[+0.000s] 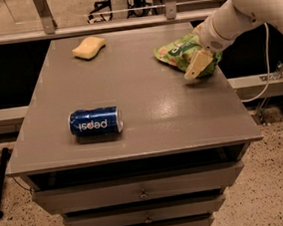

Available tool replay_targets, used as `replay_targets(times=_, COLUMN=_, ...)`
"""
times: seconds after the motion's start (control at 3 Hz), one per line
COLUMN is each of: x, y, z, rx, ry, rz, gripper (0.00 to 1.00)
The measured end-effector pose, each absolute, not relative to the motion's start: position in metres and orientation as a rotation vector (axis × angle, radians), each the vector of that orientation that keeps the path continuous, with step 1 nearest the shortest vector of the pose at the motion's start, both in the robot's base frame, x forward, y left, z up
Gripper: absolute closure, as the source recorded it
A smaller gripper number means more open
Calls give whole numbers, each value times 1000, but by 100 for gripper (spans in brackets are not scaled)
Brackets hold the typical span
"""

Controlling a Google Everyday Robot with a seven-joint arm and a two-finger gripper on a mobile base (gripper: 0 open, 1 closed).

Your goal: Pick green rice chip bag

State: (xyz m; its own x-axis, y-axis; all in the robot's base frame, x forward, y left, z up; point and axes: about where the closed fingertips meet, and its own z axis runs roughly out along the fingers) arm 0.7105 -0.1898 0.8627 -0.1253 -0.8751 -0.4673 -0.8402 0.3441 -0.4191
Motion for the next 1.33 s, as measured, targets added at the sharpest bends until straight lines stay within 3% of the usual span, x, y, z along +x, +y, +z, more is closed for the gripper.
replay_targets(times=1.0, x=711, y=-158, z=875, rx=-1529, ry=1945, rz=66, gripper=87)
replay_targets(times=1.33, x=700, y=-139, z=901, rx=-1554, ry=1868, rz=160, gripper=100)
